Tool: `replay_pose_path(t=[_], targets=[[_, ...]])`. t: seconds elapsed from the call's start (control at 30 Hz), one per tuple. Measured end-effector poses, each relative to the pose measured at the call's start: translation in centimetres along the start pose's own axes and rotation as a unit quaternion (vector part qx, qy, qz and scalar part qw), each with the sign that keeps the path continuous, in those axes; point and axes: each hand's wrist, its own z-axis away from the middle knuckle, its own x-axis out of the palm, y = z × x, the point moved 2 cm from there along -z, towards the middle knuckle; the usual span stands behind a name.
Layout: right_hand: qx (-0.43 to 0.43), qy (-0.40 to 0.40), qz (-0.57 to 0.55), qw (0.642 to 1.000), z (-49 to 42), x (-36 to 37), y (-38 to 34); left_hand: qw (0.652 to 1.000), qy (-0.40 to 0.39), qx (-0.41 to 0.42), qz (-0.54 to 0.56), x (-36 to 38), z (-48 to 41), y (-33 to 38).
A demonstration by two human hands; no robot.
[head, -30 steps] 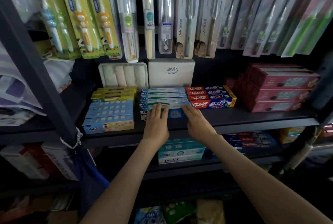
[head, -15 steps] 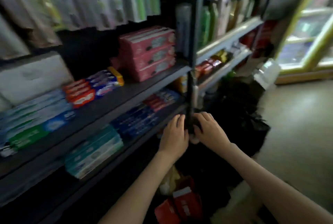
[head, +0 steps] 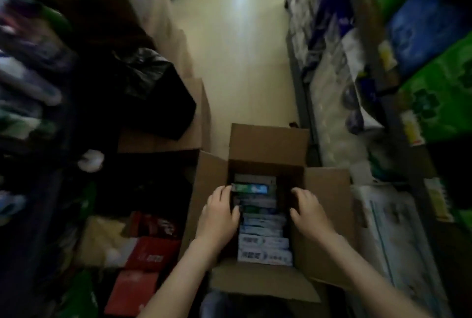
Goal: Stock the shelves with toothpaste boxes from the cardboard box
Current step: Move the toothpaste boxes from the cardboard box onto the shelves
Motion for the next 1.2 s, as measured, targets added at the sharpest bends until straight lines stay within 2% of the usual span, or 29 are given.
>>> replay_pose_path(t=[0.23, 0.37, 0.5, 0.67, 0.77, 0.9, 0.97, 1.07, 1.2], targets=[[0.111, -0.095, -0.016, 0.989, -10.9, 19.6, 13.8, 0.992, -0.109, 0.004, -0.064, 21.1, -12.5, -6.2], [0.140, -0.112, -0.043, 0.983, -17.9, 28.2, 17.9, 0.985, -0.120, -0.023, -0.119, 30.4, -17.6, -10.8], [0.198, -0.090, -0.157, 0.963, -25.4, 33.3, 20.6, 0.978, -0.150, -0.042, -0.140, 36.4, -20.8, -13.2], [0.266, -0.048, -0.323, 0.907, -29.3, 37.4, 22.6, 0.972, -0.176, -0.045, -0.149, 40.0, -22.9, -14.4], [0.271, -0.006, -0.387, 0.881, -29.1, 38.0, 23.1, 0.973, -0.175, -0.057, -0.141, 40.5, -23.3, -14.5], [0.231, -0.117, -0.379, 0.888, -28.6, 38.9, 21.4, 0.970, -0.206, -0.054, -0.116, 40.2, -23.0, -13.8], [0.223, -0.122, -0.345, 0.903, -28.7, 39.9, 21.2, 0.967, -0.223, -0.048, -0.110, 39.8, -22.7, -13.5], [0.231, -0.120, -0.344, 0.902, -30.9, 44.3, 23.8, 0.966, -0.222, -0.052, -0.123, 39.5, -22.6, -13.9], [0.260, -0.120, -0.341, 0.895, -30.7, 41.7, 20.4, 0.967, -0.207, -0.064, -0.135, 39.5, -22.7, -14.8]])
